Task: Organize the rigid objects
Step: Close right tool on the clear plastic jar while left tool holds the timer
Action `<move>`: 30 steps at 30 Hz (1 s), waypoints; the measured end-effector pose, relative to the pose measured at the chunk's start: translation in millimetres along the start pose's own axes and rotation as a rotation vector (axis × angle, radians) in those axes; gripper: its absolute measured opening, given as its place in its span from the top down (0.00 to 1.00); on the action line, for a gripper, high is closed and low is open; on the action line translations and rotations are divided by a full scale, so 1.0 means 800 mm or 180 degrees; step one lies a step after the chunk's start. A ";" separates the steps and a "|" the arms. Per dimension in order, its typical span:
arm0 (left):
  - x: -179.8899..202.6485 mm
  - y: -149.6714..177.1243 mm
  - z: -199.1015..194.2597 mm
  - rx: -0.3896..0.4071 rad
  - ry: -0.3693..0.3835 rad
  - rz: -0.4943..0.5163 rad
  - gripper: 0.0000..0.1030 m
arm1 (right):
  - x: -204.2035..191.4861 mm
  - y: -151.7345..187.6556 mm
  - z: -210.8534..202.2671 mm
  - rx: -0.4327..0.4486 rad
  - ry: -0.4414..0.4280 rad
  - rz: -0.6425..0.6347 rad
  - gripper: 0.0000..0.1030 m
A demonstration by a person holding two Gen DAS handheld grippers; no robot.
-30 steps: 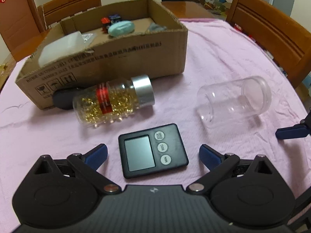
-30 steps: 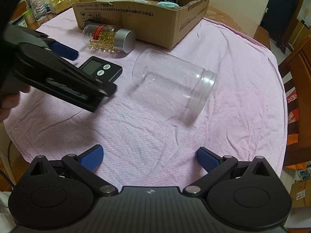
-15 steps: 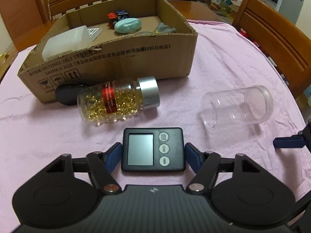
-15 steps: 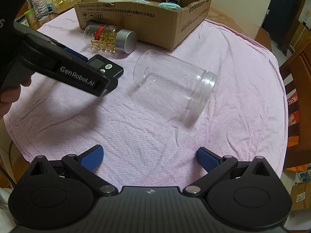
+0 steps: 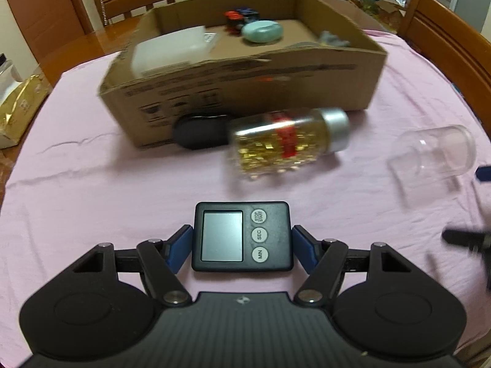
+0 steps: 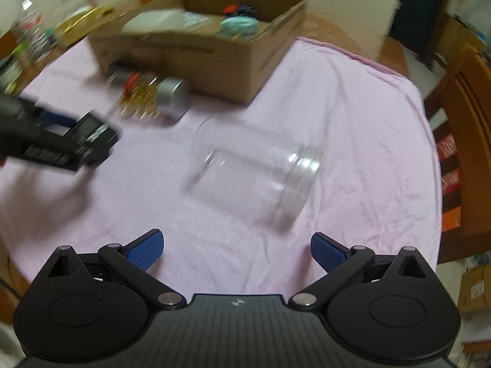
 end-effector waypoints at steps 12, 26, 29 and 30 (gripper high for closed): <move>-0.051 0.006 0.009 -0.0010 0.0019 -0.0080 0.28 | -0.011 -0.053 0.030 0.0029 0.0101 0.0343 0.00; -0.054 0.000 0.013 -0.0064 0.0093 -0.0178 0.27 | -0.022 -0.082 0.051 -0.0022 0.0321 0.0273 0.00; -0.054 -0.003 0.014 -0.0067 0.0120 -0.0161 0.31 | -0.021 -0.085 0.055 -0.0032 0.0341 0.0263 0.01; -0.053 -0.004 0.013 -0.0066 0.0131 -0.0157 0.32 | -0.021 -0.087 0.057 -0.0044 0.0362 0.0252 0.02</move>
Point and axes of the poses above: each gripper's, at about its wrist camera, not at the fingertips, and z roughly the way its jaws point, x to its right, y to its underside, the point moved 2 cm from there along z, roughly the way its jaws point, and after that the axes turned 5 degrees about -y, right-handed, at the moved point
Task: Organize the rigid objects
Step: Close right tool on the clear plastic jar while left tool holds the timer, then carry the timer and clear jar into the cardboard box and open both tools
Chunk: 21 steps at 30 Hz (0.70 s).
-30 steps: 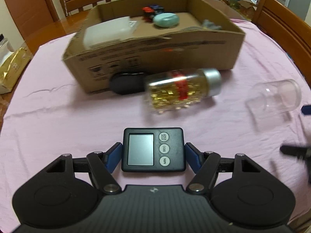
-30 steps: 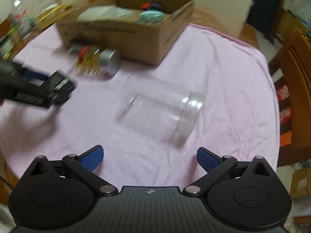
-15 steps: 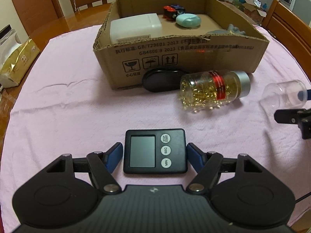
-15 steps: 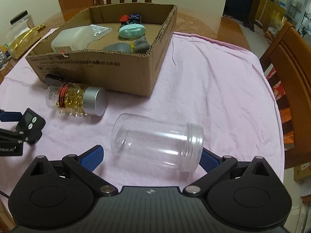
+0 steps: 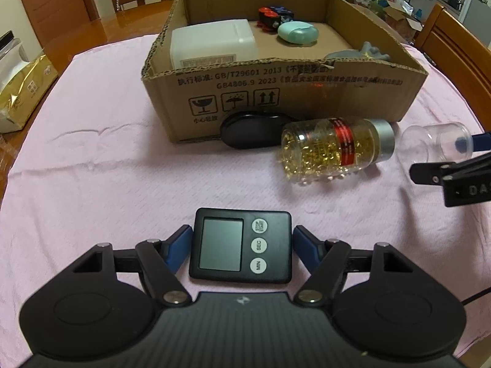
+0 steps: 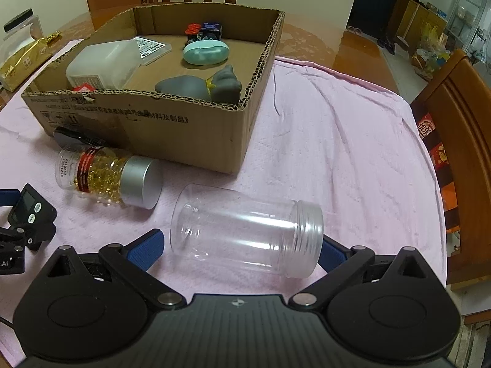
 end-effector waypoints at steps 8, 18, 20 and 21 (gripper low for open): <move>0.003 -0.005 -0.001 -0.0040 0.0008 0.0117 0.33 | 0.001 -0.005 0.001 -0.0045 -0.0035 -0.0095 0.07; 0.007 -0.029 -0.040 -0.0031 0.0122 0.0625 0.33 | 0.010 -0.017 -0.040 -0.0036 -0.0420 -0.0468 0.07; 0.008 -0.042 -0.061 0.0050 0.0177 0.0742 0.33 | 0.010 -0.023 -0.052 -0.0012 -0.0516 -0.0580 0.07; 0.009 -0.050 -0.071 0.0102 0.0200 0.0799 0.33 | 0.010 -0.026 -0.059 0.0004 -0.0547 -0.0657 0.07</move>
Point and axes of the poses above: each gripper's, at about its wrist camera, not at the fingertips, and z roughly the way its jaws point, x to its right, y to its underside, the point moved 2 cm from there along z, roughly the way its jaws point, and after that the axes turned 5 degrees about -y, right-handed, at the moved point
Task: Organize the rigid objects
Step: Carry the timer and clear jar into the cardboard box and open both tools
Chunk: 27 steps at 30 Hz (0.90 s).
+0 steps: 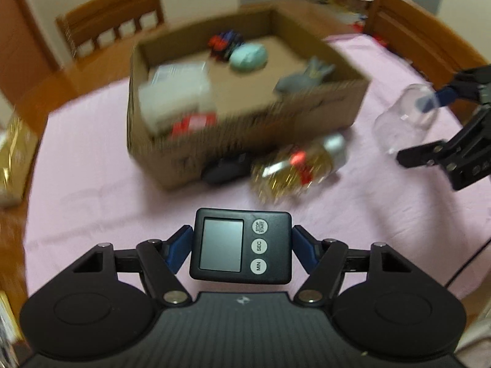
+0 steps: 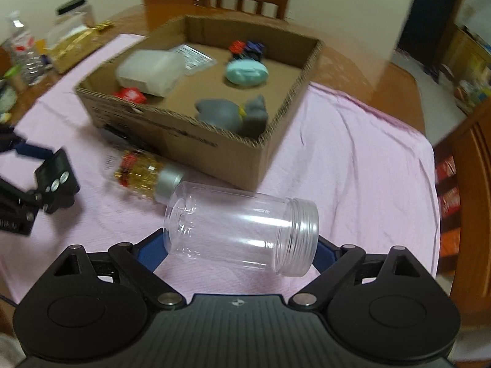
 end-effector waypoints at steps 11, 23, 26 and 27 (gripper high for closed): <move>-0.004 -0.128 -0.009 0.0618 0.0033 0.0080 0.33 | 0.010 -0.055 -0.049 0.0354 0.0025 -0.0342 0.07; -0.025 -0.176 0.041 0.0799 -0.0030 -0.0235 0.10 | 0.030 -0.101 -0.045 0.0494 0.0146 -0.0347 0.07; -0.039 -0.165 0.025 0.0855 -0.0190 -0.0282 0.06 | 0.033 -0.115 -0.041 0.0521 0.0153 -0.0365 0.07; -0.044 -0.159 0.019 0.0847 -0.0248 -0.0318 0.05 | 0.032 -0.120 -0.038 0.0533 0.0146 -0.0372 0.07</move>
Point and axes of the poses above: each gripper's, at about its wrist camera, not at the fingertips, and z roughly the way its jaws point, x to its right, y to its underside, the point moved 2 cm from there along z, roughly the way its jaws point, and after that the axes turned 5 degrees about -y, right-handed, at the moved point
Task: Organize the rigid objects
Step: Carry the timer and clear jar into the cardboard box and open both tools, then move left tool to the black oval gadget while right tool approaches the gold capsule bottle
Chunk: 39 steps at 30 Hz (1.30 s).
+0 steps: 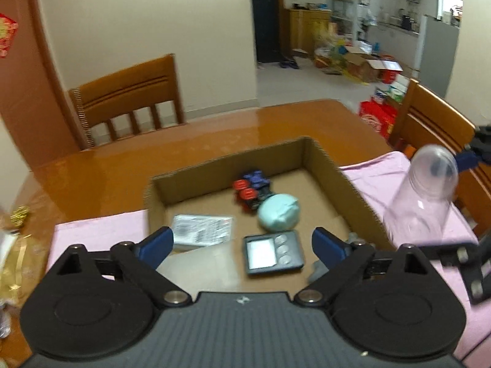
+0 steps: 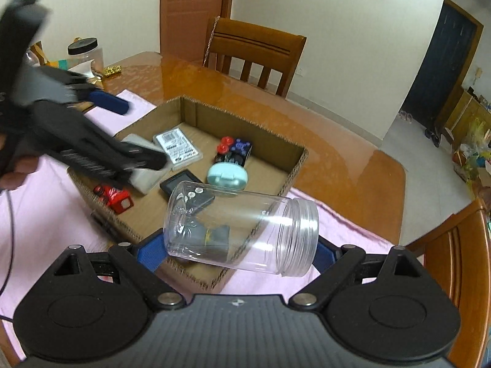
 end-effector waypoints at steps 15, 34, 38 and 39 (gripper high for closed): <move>-0.069 0.072 -0.047 -0.0167 -0.0382 -0.0584 0.02 | 0.002 -0.078 0.084 0.0025 0.0022 0.0089 0.00; -0.072 0.135 -0.046 -0.0366 -0.0441 -0.0681 0.01 | -0.059 0.003 0.023 0.0056 0.0296 0.0734 0.00; -0.078 0.152 -0.041 -0.0429 -0.0556 -0.0718 0.01 | -0.094 0.037 0.023 0.0018 0.0256 0.0889 0.00; -0.080 0.156 -0.040 -0.0442 -0.0593 -0.0723 0.01 | -0.105 0.045 0.026 0.0027 0.0238 0.0921 0.00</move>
Point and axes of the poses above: each gripper's, at about its wrist camera, not at the fingertips, and z roughly the way its jaws point, x to its right, y to its underside, the point moved 2 cm from there along z, roughly the way its jaws point, and after that the axes turned 5 degrees about -y, right-handed, at the moved point
